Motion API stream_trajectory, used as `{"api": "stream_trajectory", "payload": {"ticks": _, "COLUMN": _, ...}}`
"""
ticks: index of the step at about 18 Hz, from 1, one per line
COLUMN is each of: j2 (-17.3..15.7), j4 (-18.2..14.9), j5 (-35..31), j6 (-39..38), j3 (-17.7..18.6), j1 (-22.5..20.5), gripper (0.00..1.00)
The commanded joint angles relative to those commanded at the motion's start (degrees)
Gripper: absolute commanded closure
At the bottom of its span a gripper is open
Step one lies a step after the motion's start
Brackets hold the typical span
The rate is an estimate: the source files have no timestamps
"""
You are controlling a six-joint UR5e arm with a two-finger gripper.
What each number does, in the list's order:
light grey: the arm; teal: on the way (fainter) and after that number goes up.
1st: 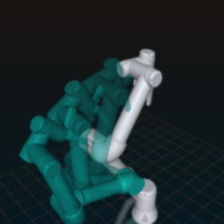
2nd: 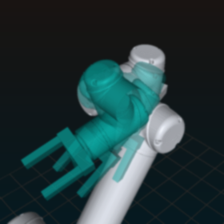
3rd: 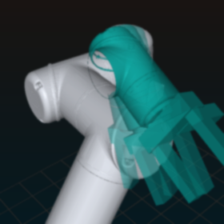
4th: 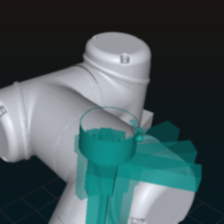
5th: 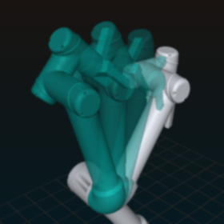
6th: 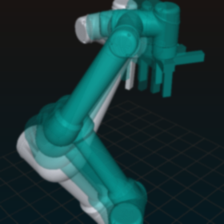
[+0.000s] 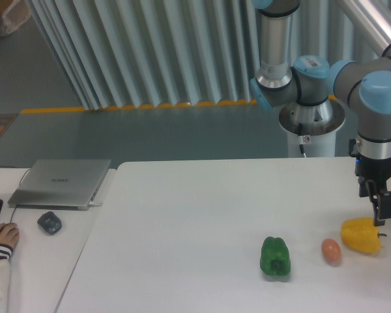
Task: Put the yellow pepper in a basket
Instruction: 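Lower the open gripper over the yellow pepper, then close the gripper on the yellow pepper and lift it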
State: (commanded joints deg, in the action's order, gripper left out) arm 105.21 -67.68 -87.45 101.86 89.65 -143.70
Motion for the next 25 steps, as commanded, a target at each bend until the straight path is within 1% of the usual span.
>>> {"api": "stream_trajectory", "payload": {"ticks": 1, "j2": -0.2, "j4": 0.3, "j5": -0.1, "j6": 1.4, "j3": 0.6, "j1": 0.1, "gripper": 0.00}}
{"api": "stream_trajectory", "payload": {"ticks": 3, "j2": 0.0, "j4": 0.1, "j5": -0.6, "j6": 1.0, "j3": 0.1, "j1": 0.3, "gripper": 0.00}}
{"api": "stream_trajectory", "payload": {"ticks": 5, "j2": -0.2, "j4": 0.3, "j5": -3.0, "j6": 1.1, "j3": 0.3, "j1": 0.4, "gripper": 0.00}}
{"api": "stream_trajectory", "payload": {"ticks": 7, "j2": -0.4, "j4": 0.4, "j5": -3.3, "j6": 1.1, "j3": 1.7, "j1": 0.0, "gripper": 0.00}}
{"api": "stream_trajectory", "payload": {"ticks": 9, "j2": -0.3, "j4": 0.5, "j5": -3.1, "j6": 1.9, "j3": 2.0, "j1": -0.4, "gripper": 0.00}}
{"api": "stream_trajectory", "payload": {"ticks": 12, "j2": -0.3, "j4": 0.6, "j5": -3.2, "j6": 5.8, "j3": 3.4, "j1": -0.4, "gripper": 0.00}}
{"api": "stream_trajectory", "payload": {"ticks": 14, "j2": -0.3, "j4": 1.6, "j5": -3.2, "j6": 5.5, "j3": 3.7, "j1": -0.5, "gripper": 0.00}}
{"api": "stream_trajectory", "payload": {"ticks": 17, "j2": -0.1, "j4": 4.6, "j5": -3.6, "j6": 5.9, "j3": 4.4, "j1": -0.5, "gripper": 0.00}}
{"api": "stream_trajectory", "payload": {"ticks": 19, "j2": 0.6, "j4": 5.7, "j5": -5.4, "j6": 8.6, "j3": 4.6, "j1": -0.1, "gripper": 0.00}}
{"api": "stream_trajectory", "payload": {"ticks": 22, "j2": 2.8, "j4": 6.2, "j5": -9.3, "j6": 11.7, "j3": 3.3, "j1": 1.9, "gripper": 0.00}}
{"api": "stream_trajectory", "payload": {"ticks": 24, "j2": 3.7, "j4": 6.2, "j5": -9.3, "j6": 12.7, "j3": 3.1, "j1": 2.5, "gripper": 0.00}}
{"api": "stream_trajectory", "payload": {"ticks": 25, "j2": 4.7, "j4": 6.2, "j5": -9.3, "j6": 12.8, "j3": 3.0, "j1": 3.2, "gripper": 0.00}}
